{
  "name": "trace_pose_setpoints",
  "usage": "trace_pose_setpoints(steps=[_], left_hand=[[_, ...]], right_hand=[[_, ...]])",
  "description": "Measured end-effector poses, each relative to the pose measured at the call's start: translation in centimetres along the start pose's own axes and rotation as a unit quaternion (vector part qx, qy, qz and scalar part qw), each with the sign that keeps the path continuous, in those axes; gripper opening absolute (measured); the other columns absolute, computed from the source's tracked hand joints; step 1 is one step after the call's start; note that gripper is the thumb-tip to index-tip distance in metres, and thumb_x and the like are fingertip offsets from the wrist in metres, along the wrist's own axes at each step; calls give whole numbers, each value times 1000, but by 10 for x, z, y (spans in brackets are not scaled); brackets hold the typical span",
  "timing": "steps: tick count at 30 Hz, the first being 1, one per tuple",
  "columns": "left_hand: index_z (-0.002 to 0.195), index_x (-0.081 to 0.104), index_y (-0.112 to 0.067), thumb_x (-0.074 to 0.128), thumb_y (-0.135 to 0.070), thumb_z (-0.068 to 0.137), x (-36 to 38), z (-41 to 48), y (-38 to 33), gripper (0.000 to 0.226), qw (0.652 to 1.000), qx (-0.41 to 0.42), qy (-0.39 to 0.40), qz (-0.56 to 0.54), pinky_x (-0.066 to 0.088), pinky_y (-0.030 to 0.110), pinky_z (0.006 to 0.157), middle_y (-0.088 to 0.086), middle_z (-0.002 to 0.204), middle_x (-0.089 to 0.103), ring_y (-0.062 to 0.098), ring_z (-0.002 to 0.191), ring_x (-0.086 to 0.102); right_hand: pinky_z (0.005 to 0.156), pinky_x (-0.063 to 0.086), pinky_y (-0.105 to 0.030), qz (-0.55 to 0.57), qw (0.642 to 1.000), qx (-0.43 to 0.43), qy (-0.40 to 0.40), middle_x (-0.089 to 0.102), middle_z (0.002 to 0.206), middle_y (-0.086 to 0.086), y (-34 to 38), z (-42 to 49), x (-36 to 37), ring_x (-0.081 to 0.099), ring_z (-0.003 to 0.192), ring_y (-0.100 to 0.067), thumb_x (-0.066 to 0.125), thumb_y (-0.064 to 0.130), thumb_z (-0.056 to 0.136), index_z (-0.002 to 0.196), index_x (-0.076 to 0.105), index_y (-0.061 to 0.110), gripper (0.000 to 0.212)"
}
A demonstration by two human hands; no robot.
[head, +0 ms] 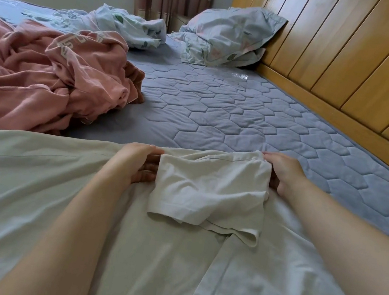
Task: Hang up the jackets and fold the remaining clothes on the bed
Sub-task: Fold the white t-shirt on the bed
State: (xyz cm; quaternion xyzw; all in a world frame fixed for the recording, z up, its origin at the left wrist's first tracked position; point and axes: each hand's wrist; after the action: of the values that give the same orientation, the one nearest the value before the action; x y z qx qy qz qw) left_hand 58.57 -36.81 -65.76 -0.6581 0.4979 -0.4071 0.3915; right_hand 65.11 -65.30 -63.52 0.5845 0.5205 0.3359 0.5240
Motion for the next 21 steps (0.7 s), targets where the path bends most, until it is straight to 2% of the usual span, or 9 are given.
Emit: trace_pose_setpoints(steps=[3,7,10,13,15,17,19,20,21], left_hand=[[101,61,-4,40,-21,100,-6,0,-1,27,991,9,36,-126,50,25,61,10,90,62,19,75,57],[103,63,0,42,-29,93,-19,1,-3,36,959,-2,79,-272,43,30,83,12,93,62,21,84,56],[107,62,1,50,-31,83,-22,1,0,43,944,1,89,-317,42,32,89,13,96,63,22,89,56],[106,62,0,45,-30,91,-19,5,1,37,948,15,46,-315,42,32,93,12,96,63,21,90,56],[100,62,-4,49,-25,92,-9,8,3,27,972,45,7,-231,46,31,89,11,97,63,20,86,60],[106,64,-7,59,-22,84,1,12,9,27,984,145,-79,72,46,37,95,13,110,62,24,98,60],[125,60,-9,61,-20,83,12,7,15,43,846,298,-190,400,38,39,104,14,129,52,31,116,48],[131,56,-11,59,-24,85,19,-1,16,48,778,372,-197,466,34,41,105,13,136,47,33,122,42],[136,52,-15,52,-34,88,26,-7,17,51,743,413,-161,502,31,43,108,12,143,44,34,129,36]], right_hand=[[57,52,-29,30,999,7,10,64,78,-6,1,1,-6,60,66,-19,57,3,91,83,64,15,16],[42,50,-22,92,995,28,-7,60,77,-5,4,9,-6,57,64,-17,55,1,93,82,58,14,17],[62,54,-32,178,983,39,-25,61,83,-8,3,25,0,59,70,-18,56,-1,91,82,59,11,16],[80,55,-37,160,986,5,-51,67,102,-13,-1,34,8,63,88,-22,62,-4,86,90,66,8,13],[94,51,-40,27,993,-49,-101,66,115,-14,-4,31,13,62,99,-25,65,-3,83,106,67,4,25],[96,44,-35,-198,955,-145,-166,60,122,-13,-7,16,17,57,109,-28,61,5,87,122,59,5,35],[99,37,-35,-311,891,-267,-196,52,129,-15,-13,-5,21,48,119,-30,53,7,90,129,53,5,38],[101,35,-35,-333,864,-327,-188,50,130,-16,-20,-14,25,45,122,-31,50,6,90,129,52,4,39],[105,33,-37,-368,839,-369,-155,48,133,-16,-27,-21,28,42,126,-31,48,7,91,131,51,5,40]])
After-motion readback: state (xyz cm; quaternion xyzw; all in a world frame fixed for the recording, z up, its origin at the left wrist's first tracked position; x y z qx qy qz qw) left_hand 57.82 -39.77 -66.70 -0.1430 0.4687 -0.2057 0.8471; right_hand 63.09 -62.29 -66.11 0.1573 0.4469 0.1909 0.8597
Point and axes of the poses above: each hand's wrist, its own z-axis towards the middle knuckle, its own x-axis out of the palm, y = z × x
